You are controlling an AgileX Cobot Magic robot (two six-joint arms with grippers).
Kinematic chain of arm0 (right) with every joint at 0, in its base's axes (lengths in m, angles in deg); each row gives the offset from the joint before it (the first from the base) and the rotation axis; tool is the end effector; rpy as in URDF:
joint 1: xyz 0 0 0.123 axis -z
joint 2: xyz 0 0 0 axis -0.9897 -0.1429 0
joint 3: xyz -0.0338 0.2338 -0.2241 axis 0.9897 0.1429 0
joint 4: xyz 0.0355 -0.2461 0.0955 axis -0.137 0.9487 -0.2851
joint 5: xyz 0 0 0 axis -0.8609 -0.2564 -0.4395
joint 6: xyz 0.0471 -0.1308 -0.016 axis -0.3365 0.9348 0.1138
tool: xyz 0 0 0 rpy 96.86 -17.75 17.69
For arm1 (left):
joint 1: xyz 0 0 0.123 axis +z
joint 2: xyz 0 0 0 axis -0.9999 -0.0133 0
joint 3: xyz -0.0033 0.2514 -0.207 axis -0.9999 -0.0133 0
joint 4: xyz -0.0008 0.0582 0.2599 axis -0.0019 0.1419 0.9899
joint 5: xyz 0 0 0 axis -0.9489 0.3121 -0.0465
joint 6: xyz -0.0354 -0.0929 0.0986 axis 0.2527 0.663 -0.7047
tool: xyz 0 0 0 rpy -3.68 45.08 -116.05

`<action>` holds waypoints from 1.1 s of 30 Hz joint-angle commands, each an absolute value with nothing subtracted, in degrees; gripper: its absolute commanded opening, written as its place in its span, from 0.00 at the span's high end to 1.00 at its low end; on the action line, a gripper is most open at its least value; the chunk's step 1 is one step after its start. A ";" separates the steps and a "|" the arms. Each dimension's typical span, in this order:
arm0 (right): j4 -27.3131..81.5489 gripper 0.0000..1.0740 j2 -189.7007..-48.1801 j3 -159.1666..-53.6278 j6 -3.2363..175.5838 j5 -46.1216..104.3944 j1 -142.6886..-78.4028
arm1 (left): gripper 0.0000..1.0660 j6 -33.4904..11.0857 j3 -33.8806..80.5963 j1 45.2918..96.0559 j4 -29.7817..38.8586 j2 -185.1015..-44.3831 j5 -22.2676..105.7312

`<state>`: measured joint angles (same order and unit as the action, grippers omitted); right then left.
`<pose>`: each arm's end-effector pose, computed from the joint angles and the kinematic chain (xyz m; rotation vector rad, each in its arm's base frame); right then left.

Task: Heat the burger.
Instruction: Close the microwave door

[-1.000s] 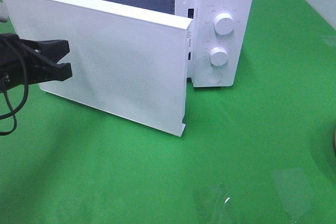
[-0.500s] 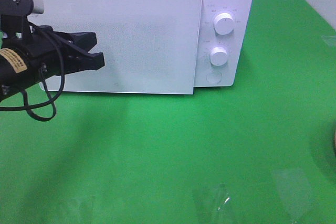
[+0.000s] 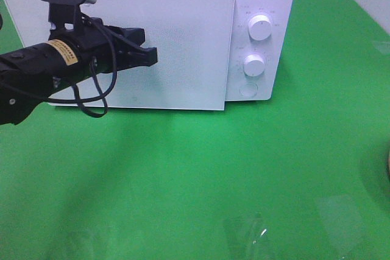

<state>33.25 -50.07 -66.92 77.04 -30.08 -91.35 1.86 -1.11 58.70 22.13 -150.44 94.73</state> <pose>0.0176 -0.0093 0.2708 -0.0861 1.9568 0.0396 0.3667 -0.2220 0.1982 0.3912 1.7570 -0.5031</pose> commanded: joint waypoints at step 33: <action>33.19 0.29 -48.47 -66.86 77.78 -29.39 -91.12 | 1.00 1.86 18.89 56.24 19.15 -160.58 85.45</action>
